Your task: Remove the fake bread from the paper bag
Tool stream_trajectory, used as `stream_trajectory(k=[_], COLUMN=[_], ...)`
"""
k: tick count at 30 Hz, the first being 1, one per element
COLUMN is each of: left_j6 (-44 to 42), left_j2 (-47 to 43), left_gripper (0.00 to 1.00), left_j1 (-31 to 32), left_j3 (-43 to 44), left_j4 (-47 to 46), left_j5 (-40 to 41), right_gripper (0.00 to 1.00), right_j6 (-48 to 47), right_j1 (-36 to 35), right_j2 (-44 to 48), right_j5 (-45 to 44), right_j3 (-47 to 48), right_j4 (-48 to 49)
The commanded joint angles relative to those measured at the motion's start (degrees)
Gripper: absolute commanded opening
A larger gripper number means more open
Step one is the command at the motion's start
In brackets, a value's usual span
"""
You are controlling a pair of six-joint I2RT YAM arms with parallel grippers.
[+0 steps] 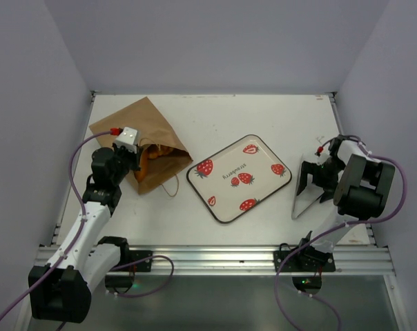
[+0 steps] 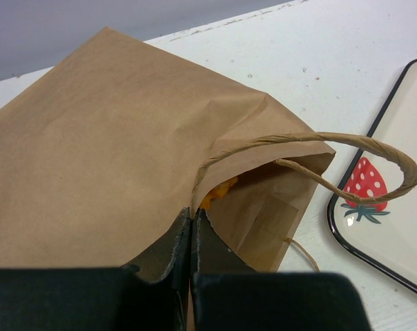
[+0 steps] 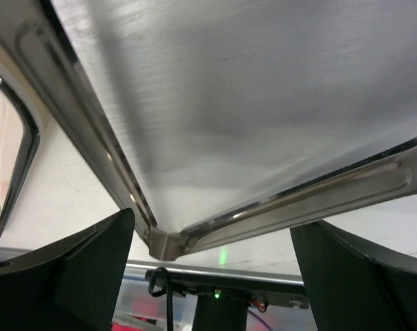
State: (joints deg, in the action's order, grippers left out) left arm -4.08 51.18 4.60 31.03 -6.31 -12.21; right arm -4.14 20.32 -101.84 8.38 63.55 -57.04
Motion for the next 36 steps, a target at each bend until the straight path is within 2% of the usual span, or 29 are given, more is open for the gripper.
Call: stream_trajectory(k=[1,9,21,31,36], left_j6=[-0.32,-0.32,-0.41,-0.32,-0.32], left_j2=[-0.47,-0.73,-0.82,-0.82,-0.99], left_gripper=[0.00,0.00,0.00,0.00,0.00], left_j1=[0.32,0.41,0.50,0.50,0.58], left_j3=[1.05,1.05,1.05,1.14,0.97], left_j4=[1.03,1.03,0.94,0.86,0.86], left_j5=[0.17,0.08,-0.01,-0.36,-0.45], right_gripper=[0.99,0.99,0.99,0.99,0.99], right_j6=[-3.41,-5.44,-1.22,7.91,9.06], right_j1=[0.25,0.16,0.16,0.16,0.25], right_j2=[2.35,2.00,0.07,8.59,6.66], right_j5=[3.65,5.15,6.74,-1.08,-0.92], right_j3=[3.07,4.04,2.55,-1.14,2.36], right_j4=[-3.87,-5.72,-1.94,7.81,9.14])
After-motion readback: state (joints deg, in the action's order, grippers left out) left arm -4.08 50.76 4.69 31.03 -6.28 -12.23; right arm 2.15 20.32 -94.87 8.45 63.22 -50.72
